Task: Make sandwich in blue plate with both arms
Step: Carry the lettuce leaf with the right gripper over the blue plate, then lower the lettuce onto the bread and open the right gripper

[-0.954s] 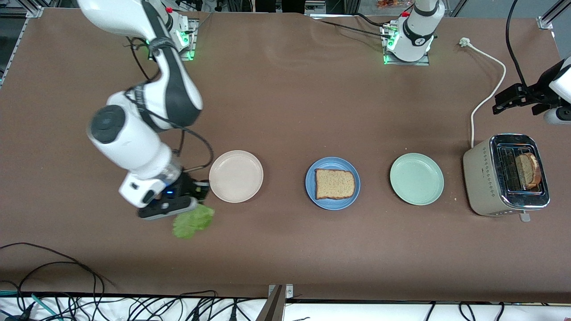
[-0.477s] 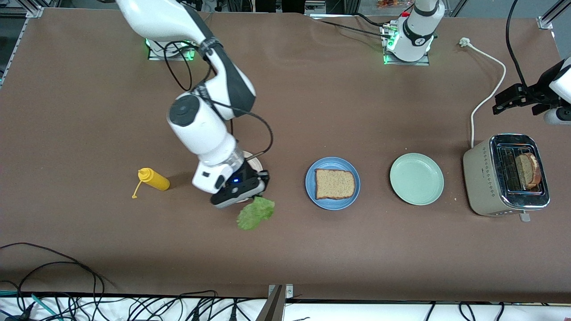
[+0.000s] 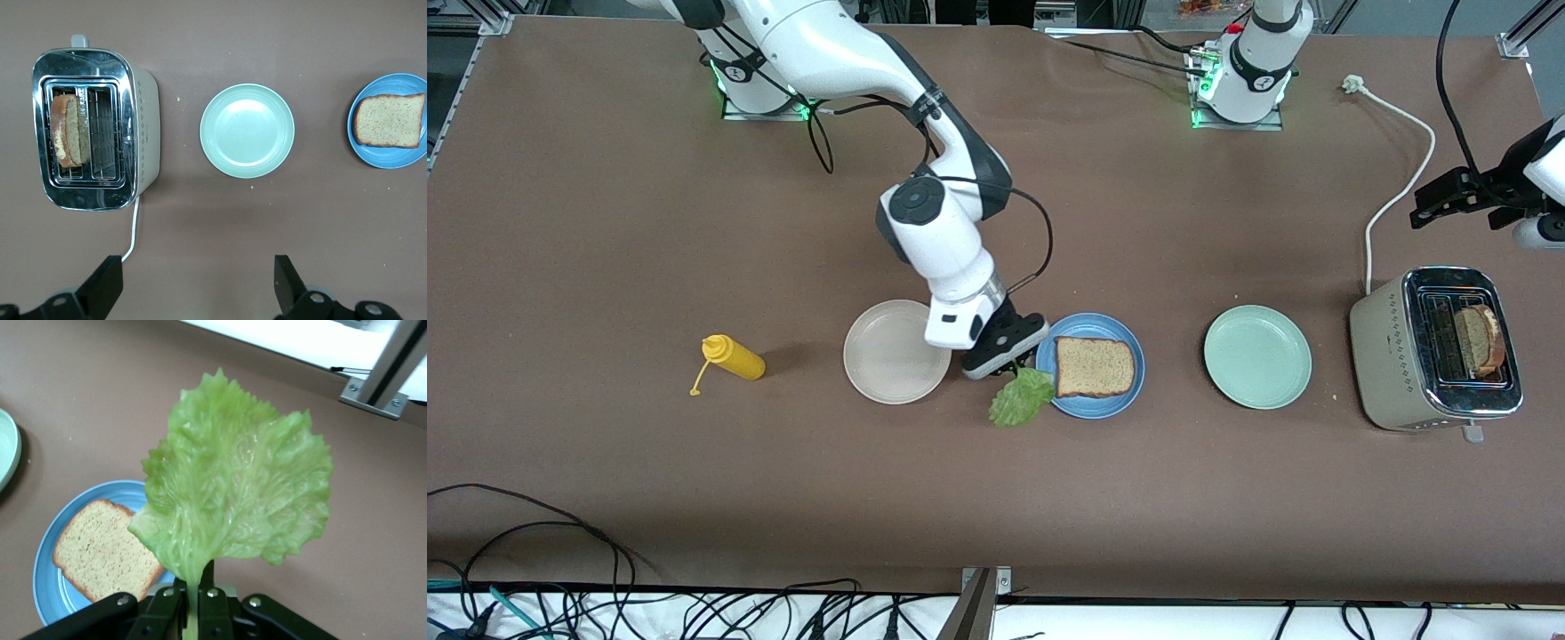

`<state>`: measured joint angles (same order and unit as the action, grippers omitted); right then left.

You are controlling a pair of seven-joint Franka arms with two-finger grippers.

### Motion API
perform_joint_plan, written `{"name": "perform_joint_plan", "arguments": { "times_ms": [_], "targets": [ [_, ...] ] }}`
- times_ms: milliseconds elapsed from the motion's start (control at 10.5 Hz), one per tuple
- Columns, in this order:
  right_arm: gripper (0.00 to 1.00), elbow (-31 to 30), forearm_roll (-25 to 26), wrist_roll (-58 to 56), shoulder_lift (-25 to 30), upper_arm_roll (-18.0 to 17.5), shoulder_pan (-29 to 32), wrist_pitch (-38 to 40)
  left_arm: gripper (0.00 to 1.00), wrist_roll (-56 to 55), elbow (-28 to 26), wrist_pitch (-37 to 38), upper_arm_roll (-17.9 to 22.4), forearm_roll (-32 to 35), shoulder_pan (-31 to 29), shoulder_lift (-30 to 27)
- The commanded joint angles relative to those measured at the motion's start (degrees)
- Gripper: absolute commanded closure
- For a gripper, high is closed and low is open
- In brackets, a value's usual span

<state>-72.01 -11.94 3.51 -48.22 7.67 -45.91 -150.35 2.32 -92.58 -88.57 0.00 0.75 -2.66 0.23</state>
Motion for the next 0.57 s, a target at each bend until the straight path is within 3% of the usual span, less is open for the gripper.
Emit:
{"name": "perform_joint_plan", "arguments": {
  "times_ms": [0,477],
  "targets": [
    [1.00,2.05,3.59,0.36,-2.83,0.68,-2.77,-1.43,0.00,-0.57,1.61,1.30,-0.26,1.18,-0.15,0.65],
    [1.00,2.23,7.37,0.27,-7.50,0.68,-5.85,-6.89,0.00,-0.57,1.61,1.30,-0.26,1.18,-0.76,0.65]
  ]
}}
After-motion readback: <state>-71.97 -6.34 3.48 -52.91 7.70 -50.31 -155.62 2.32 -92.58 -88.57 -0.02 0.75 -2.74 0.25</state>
